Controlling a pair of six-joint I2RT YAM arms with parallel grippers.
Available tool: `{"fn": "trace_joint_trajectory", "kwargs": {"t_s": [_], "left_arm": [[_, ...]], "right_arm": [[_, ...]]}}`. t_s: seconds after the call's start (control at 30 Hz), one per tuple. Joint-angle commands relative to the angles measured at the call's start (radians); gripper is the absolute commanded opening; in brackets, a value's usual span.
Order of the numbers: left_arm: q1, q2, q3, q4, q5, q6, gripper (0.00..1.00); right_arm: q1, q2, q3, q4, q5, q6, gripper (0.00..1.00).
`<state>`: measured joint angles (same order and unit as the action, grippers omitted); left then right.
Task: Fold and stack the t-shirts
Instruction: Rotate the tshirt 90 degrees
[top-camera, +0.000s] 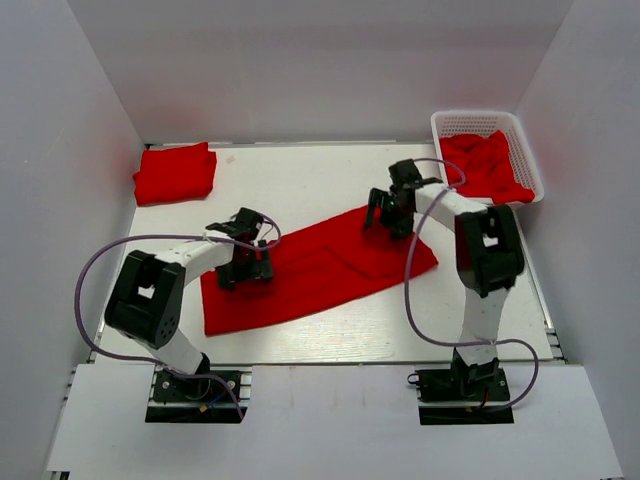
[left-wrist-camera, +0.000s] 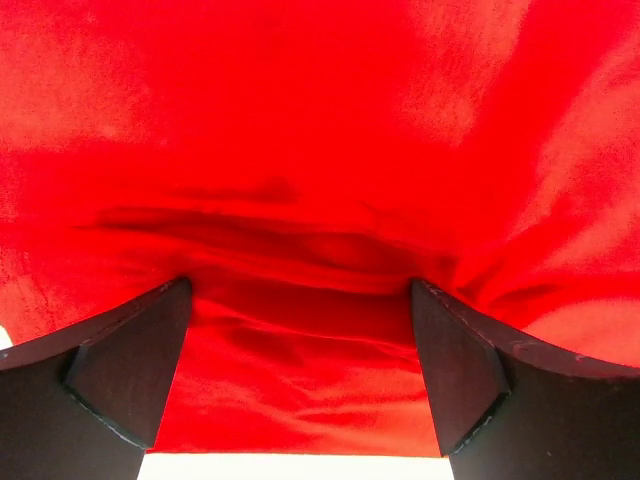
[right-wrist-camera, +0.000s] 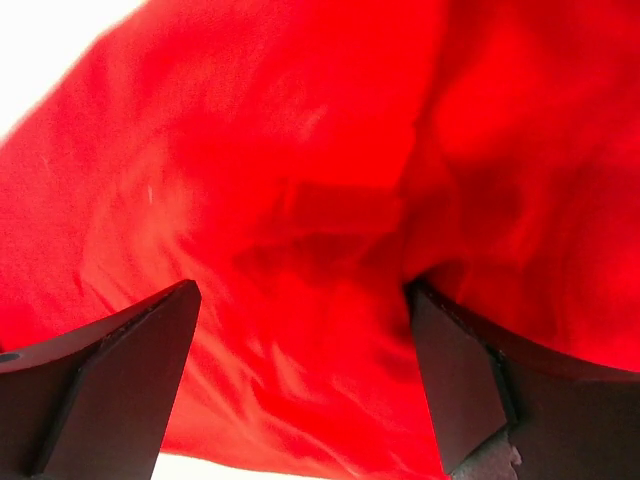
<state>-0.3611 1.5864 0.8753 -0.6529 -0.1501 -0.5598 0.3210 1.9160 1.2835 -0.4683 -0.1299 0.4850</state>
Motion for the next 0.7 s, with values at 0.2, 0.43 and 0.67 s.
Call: {"fn": "trace_joint_trajectory", "kwargs": {"t_s": [0.2, 0.43, 0.67], "left_arm": [[-0.242, 0.268, 0.271, -0.286, 0.199, -0.058, 1.00], [-0.337, 0.345, 0.422, -0.441, 0.231, -0.165, 1.00], [-0.355, 0.247, 0.583, -0.623, 0.052, -0.265, 1.00]], "right_arm": [[-0.010, 0.649, 0.899, -0.162, -0.005, -0.103, 0.90], [-0.027, 0.643, 0.866, 0.169, -0.079, -0.042, 0.90], [-0.025, 0.649, 0.939, 0.169, -0.106, -0.059, 0.90]]}}
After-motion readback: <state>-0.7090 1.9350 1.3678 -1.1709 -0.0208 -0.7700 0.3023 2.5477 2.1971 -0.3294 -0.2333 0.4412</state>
